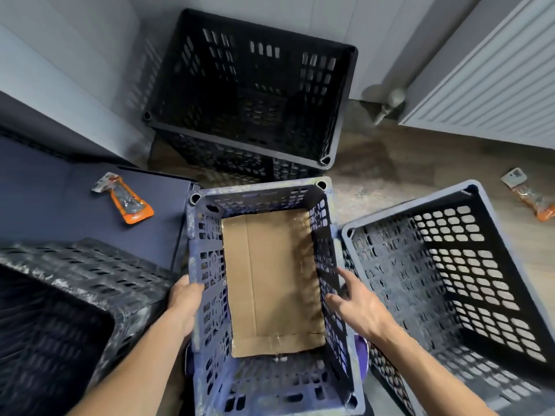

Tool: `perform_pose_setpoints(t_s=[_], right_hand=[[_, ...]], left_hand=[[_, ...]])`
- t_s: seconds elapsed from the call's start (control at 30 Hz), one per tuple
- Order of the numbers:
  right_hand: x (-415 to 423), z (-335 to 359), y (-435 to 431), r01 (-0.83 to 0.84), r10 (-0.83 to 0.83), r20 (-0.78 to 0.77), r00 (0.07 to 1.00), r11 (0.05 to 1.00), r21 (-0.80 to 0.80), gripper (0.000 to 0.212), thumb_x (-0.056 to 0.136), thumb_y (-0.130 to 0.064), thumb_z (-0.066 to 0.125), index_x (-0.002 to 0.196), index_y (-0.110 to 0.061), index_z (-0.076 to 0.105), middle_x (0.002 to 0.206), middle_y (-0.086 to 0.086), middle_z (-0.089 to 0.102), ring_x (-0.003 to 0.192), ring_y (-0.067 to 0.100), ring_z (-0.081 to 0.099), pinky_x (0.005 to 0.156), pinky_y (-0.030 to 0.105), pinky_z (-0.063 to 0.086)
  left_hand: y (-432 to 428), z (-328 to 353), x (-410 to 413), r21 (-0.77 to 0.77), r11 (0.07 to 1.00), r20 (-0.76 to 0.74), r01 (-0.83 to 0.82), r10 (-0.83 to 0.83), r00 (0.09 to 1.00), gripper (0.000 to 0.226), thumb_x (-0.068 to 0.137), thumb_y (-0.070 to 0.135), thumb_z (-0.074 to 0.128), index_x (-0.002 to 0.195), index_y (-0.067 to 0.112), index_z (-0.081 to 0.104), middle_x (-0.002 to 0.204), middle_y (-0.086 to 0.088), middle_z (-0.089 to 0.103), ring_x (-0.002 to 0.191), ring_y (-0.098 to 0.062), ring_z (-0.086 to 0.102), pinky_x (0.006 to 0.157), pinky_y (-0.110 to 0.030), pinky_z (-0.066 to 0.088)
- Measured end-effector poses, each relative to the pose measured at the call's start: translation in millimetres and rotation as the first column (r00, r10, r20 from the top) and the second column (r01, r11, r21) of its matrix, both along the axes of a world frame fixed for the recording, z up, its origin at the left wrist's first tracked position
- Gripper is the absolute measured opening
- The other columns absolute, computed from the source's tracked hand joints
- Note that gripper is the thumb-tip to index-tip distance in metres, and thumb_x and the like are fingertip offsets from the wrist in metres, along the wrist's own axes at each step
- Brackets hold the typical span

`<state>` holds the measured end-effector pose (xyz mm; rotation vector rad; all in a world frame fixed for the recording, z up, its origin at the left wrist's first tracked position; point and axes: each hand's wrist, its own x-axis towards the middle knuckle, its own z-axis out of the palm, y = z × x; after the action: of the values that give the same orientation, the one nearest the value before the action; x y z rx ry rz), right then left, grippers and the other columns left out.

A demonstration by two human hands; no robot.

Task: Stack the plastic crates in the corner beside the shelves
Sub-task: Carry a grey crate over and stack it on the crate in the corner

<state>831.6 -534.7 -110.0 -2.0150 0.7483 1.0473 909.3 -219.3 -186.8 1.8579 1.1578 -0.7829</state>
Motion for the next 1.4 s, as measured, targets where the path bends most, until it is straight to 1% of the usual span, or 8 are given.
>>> perform_pose_setpoints(t_s=[0.17,0.33,0.47,0.67,1.0,1.1,1.23,1.4], right_hand=[[63.9,-2.5,-4.8,-0.167,0.228,0.318,0.92,0.964,-0.209,0.06,0.09,-0.017,0.057,0.148,-0.025,0.047,0.14,0.002,0.061,0.124,0.021,0.06,0.105,0.04,0.049],[181.8,-29.2,-12.0,-0.264,0.52,0.514,0.682,0.83,-0.49,0.045,0.098,-0.018,0.051,0.143,-0.011,0.049,0.139,0.011,0.056,0.126,0.031,0.048,0.101,0.046,0.046],[236.0,-53.6,0.1,-0.398,0.675,0.338,0.656,0.689,-0.605,0.039,0.101,-0.03,0.048,0.133,-0.01,0.052,0.132,0.014,0.06,0.124,0.037,0.048,0.101,0.046,0.038],[241.2,-62.5,2.8,-0.457,0.712,0.224,0.666,0.627,-0.631,0.04,0.098,-0.018,0.043,0.138,-0.015,0.047,0.129,0.01,0.06,0.123,0.033,0.052,0.11,0.045,0.031],[260.0,-88.5,-27.8,-0.422,0.679,0.281,0.678,0.673,-0.607,0.018,0.093,-0.017,0.056,0.108,-0.013,0.065,0.103,0.015,0.065,0.093,0.034,0.054,0.073,0.037,0.034],[261.2,-90.9,-28.7,-0.397,0.668,0.308,0.677,0.684,-0.611,0.022,0.09,-0.01,0.055,0.108,-0.013,0.068,0.098,0.015,0.065,0.076,0.03,0.042,0.07,0.036,0.034],[259.7,-83.0,-33.4,-0.403,0.701,0.316,0.64,0.655,-0.639,0.024,0.091,-0.004,0.049,0.106,-0.013,0.066,0.092,0.013,0.066,0.075,0.032,0.045,0.074,0.038,0.035],[253.8,-47.0,-29.3,-0.393,0.725,0.317,0.611,0.626,-0.673,0.021,0.09,-0.003,0.052,0.099,-0.016,0.065,0.065,0.002,0.039,0.071,0.029,0.037,0.094,0.046,0.042]], left_hand=[[-25.2,15.8,-0.8,0.157,0.969,0.015,0.188,-0.193,0.981,0.058,0.098,0.018,0.052,0.152,0.017,0.031,0.143,-0.008,0.051,0.083,-0.015,0.051,0.061,-0.025,0.036],[-34.4,24.2,-15.6,0.243,0.92,-0.046,0.308,-0.306,0.951,0.078,0.098,0.02,0.054,0.159,0.022,0.004,0.16,-0.012,0.027,0.106,-0.029,0.06,0.078,-0.036,0.049],[-60.9,32.0,-13.5,0.48,0.795,0.137,0.372,-0.486,0.863,0.07,0.091,0.015,0.059,0.154,0.015,0.029,0.161,-0.013,0.021,0.143,-0.034,0.027,0.115,-0.045,0.028],[-136.6,55.5,111.7,0.321,0.857,0.513,0.403,-0.515,0.686,0.028,0.1,0.019,0.038,0.079,0.019,0.056,0.078,0.003,0.054,0.078,-0.022,0.049,0.066,-0.036,0.037],[-217.1,8.7,239.7,-0.14,0.95,0.34,-0.278,0.31,0.888,0.064,0.092,0.025,0.063,0.144,0.013,0.027,0.153,-0.013,0.028,0.121,-0.037,0.045,0.09,-0.033,0.041],[-225.6,-12.7,239.2,-0.278,0.913,0.201,-0.299,0.359,0.911,0.064,0.094,0.02,0.066,0.147,0.01,0.032,0.144,-0.014,0.042,0.123,-0.033,0.05,0.104,-0.038,0.046],[-233.0,-9.6,238.3,-0.552,0.749,0.022,-0.367,0.453,0.891,0.025,0.1,-0.003,0.048,0.081,0.013,0.044,0.082,0.001,0.042,0.057,0.003,0.054,0.055,-0.013,0.05],[-236.6,29.9,225.3,-0.497,0.787,0.159,-0.367,0.498,0.853,0.028,0.093,-0.006,0.045,0.119,0.005,0.051,0.113,-0.018,0.055,0.108,-0.036,0.061,0.094,-0.053,0.053]])
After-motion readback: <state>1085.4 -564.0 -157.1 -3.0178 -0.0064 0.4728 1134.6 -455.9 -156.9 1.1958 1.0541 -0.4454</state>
